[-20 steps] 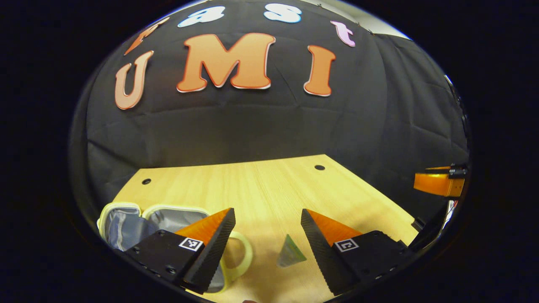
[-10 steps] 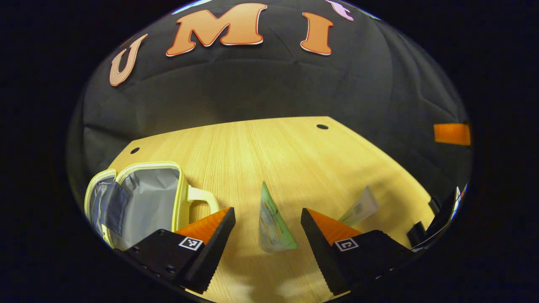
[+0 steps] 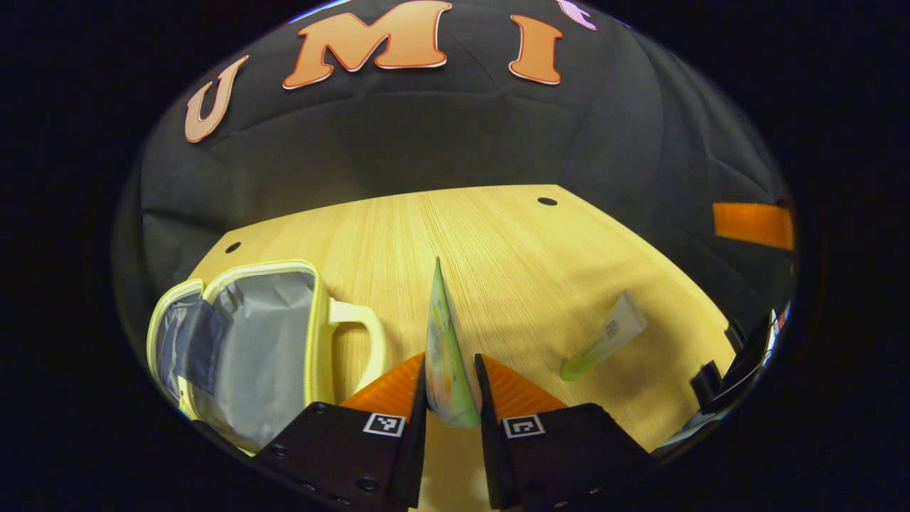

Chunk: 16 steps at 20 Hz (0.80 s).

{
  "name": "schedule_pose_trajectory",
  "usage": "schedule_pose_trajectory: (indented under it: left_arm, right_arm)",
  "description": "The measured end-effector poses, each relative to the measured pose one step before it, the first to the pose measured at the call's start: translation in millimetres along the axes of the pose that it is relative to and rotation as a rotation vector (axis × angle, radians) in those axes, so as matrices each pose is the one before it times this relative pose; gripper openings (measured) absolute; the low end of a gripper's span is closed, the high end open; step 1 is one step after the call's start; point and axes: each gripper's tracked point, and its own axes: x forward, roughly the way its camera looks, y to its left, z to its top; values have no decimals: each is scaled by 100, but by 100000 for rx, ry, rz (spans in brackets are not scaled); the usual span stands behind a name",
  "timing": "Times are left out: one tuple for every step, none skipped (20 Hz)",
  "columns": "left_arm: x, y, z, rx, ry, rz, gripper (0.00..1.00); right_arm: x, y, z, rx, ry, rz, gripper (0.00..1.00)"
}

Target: First open the suitcase, pack the skin care products into it, and then close the suitcase.

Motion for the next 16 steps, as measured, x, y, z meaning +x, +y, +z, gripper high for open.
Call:
schedule_pose_trajectory:
  left_arm:
    - [-1007, 692, 476, -1252, -648, -442, 35]
    - [-1106, 639, 660, -1641, -553, -499, 35]
    - [-1119, 719, 530, -1890, -518, -21, 35]
    - [-1162, 700, 496, -1632, -389, 199, 35]
    - [-1103, 998, 493, -993, -509, 387, 35]
    - [-1130, 963, 430, -222, -599, 777, 36]
    - [-908, 949, 339, 188, -304, 897, 35]
    - [-958, 1141, 436, 279, -485, 999, 35]
    - [-700, 901, 127, 30, -420, 689, 35]
    - [-695, 916, 92, -81, 149, 736, 35]
    - [-688, 988, -102, -25, 117, 1002, 35]
    - [-603, 883, -9, -22, -321, 1015, 35]
    - [-465, 785, -148, -375, -64, 860, 35]
    - [-406, 505, -92, -854, 223, 377, 35]
    - [-290, 393, -220, -1045, 56, 31, 35]
    - [-259, 314, -65, -934, 3, 35, 35]
  right_arm:
    - [75, 1269, -15, -557, -309, 1935, 96]
    - [128, 1364, 41, -315, -115, 1874, 96]
    - [193, 1287, 12, -157, 74, 1783, 95]
    - [288, 1198, 9, 109, 15, 1455, 96]
    - [356, 998, -148, 535, 499, 1099, 96]
    - [418, 939, -315, 1137, 915, 1113, 96]
    - [311, 854, -680, 1152, 1990, 989, 96]
    - [460, 689, -587, 530, 1306, 404, 96]
    - [482, 371, -677, -263, 1299, -491, 96]
    - [621, 227, -792, -796, 1864, -819, 96]
    - [455, 180, -962, -649, 2394, -291, 96]
    - [556, 23, -923, -110, 2493, -388, 96]
    - [839, 45, -1012, -159, 3073, -600, 96]
    - [751, -126, -863, -416, 2724, -1004, 96]
    - [725, -148, -891, -722, 2344, -450, 96]
    - [553, -84, -734, -920, 2271, -588, 96]
